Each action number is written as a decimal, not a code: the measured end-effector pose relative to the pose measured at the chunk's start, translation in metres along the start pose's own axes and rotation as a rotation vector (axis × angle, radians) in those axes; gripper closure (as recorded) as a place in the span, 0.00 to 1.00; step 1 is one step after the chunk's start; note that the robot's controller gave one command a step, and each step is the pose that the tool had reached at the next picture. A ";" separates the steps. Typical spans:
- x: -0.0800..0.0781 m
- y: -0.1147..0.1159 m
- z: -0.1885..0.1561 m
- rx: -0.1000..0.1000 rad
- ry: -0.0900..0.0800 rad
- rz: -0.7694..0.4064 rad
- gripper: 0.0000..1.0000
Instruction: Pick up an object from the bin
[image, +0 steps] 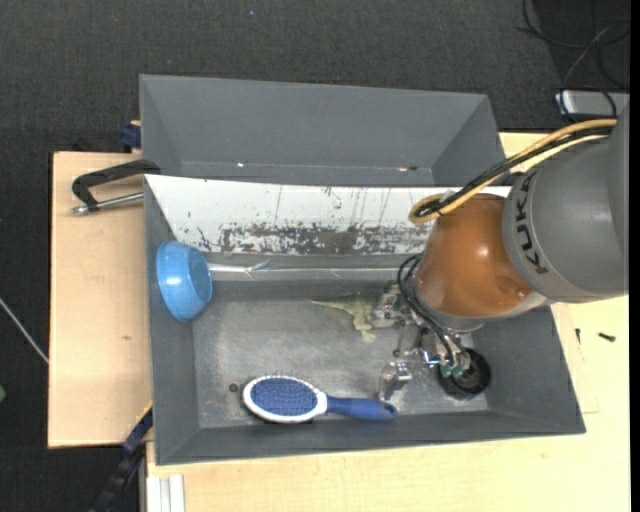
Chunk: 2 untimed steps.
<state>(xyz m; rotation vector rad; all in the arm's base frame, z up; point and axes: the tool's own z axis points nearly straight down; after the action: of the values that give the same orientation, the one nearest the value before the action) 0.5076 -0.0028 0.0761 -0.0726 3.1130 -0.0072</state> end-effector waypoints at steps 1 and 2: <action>-0.031 -0.012 -0.108 -0.005 0.012 -0.010 0.00; -0.017 -0.011 -0.004 -0.016 0.026 -0.614 0.00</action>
Offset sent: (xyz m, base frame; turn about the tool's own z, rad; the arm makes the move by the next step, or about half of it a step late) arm 0.0243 -0.0100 0.1029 -0.0111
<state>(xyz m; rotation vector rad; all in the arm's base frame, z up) 0.5250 -0.0129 0.0811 -1.0199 2.9722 0.0032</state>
